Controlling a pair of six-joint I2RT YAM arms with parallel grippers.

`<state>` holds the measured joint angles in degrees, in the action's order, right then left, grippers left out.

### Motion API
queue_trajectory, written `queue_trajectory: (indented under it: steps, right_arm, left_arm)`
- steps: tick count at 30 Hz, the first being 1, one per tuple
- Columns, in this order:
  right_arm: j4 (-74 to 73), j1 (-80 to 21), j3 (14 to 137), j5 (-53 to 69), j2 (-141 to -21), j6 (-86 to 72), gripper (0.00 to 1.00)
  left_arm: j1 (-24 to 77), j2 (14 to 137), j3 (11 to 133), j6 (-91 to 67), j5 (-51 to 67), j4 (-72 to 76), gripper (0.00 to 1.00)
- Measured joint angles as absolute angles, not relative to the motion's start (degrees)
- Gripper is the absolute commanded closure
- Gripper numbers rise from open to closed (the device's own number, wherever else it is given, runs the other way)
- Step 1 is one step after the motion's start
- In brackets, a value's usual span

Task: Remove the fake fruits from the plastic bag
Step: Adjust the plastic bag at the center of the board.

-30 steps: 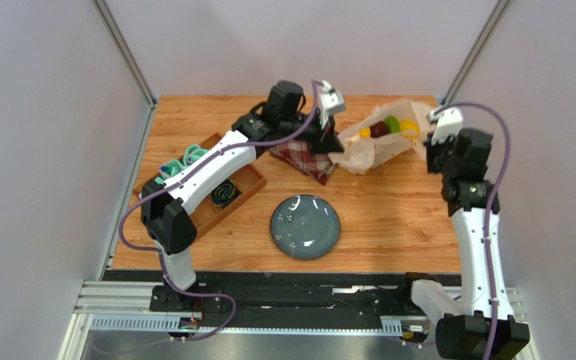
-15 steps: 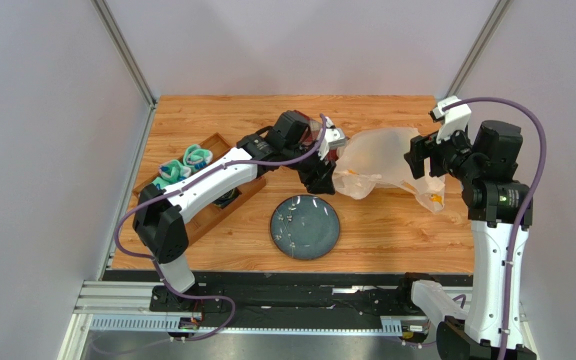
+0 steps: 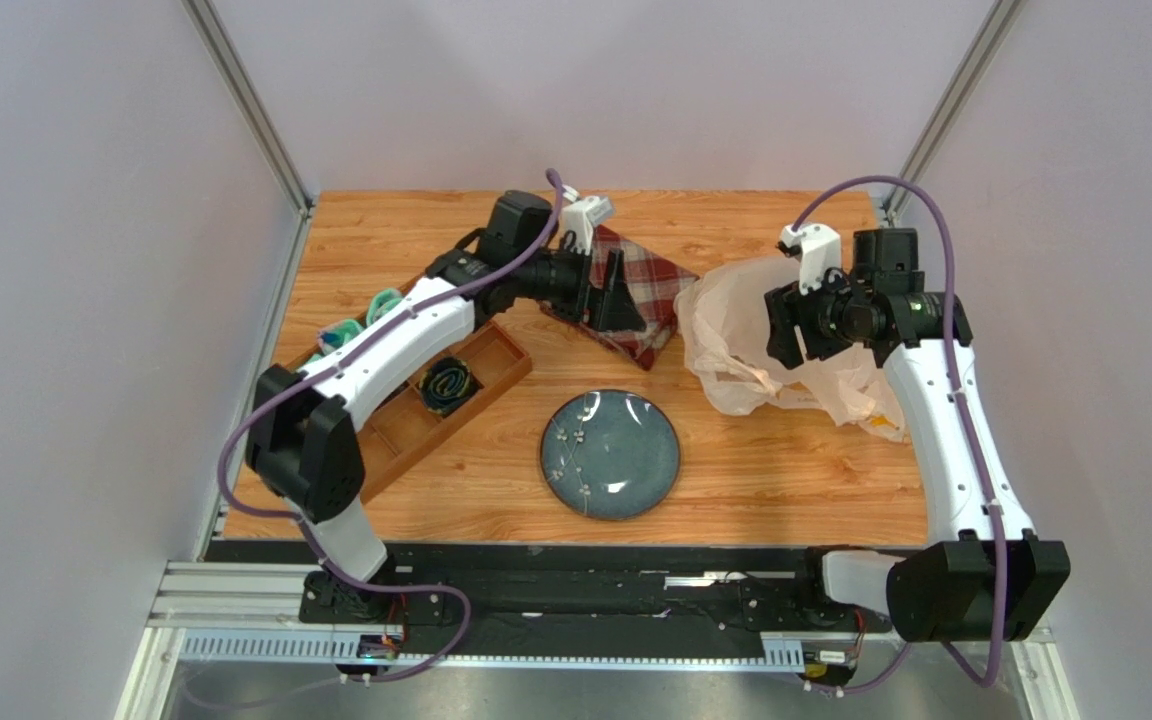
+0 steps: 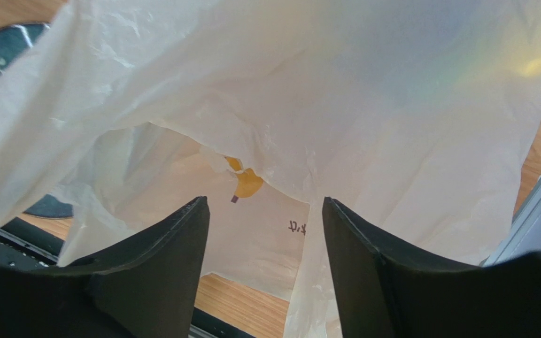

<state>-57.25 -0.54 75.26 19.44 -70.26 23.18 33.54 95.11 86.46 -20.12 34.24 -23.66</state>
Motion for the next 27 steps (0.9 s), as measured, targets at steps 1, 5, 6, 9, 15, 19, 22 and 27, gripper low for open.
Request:
queue_trajectory:
  steps: [1, 5, 6, 9, 15, 19, 22, 27]
  right_arm:
    - [-57.12, -0.82, 74.74, 18.11, -70.78, 23.22, 0.32]
    - [-57.17, -1.21, 73.52, 14.02, -70.37, 23.46, 0.27]
    - [-57.12, -1.21, 73.14, 13.15, -69.84, 23.66, 0.26]
    - [-58.98, -1.23, 71.46, 10.92, -66.46, 25.17, 0.22]
    - [-64.88, -1.21, 68.38, 9.19, -56.14, 30.59, 0.21]
    - [-66.57, -1.26, 64.71, 6.42, -52.97, 33.39, 0.22]
    - [-66.35, -1.32, 61.80, 2.92, -53.65, 34.54, 0.23]
    - [-63.46, -1.32, 59.00, -3.27, -57.98, 35.51, 0.27]
  left_arm:
    - [33.63, 96.75, 86.28, -21.63, 36.12, -22.68, 0.01]
    - [34.37, 104.51, 87.11, -26.79, 44.01, -17.61, 0.01]
    - [34.57, 106.28, 87.74, -27.88, 45.41, -16.80, 0.01]
    - [35.40, 109.58, 89.84, -30.30, 48.16, -14.90, 0.01]
    - [37.17, 110.76, 92.29, -36.38, 53.25, -7.68, 0.01]
    - [37.85, 111.66, 93.19, -39.92, 55.16, -3.16, 0.01]
    - [38.74, 113.95, 97.69, -39.72, 54.92, -4.82, 0.06]
    - [40.23, 114.85, 99.13, -39.53, 52.23, -8.51, 0.13]
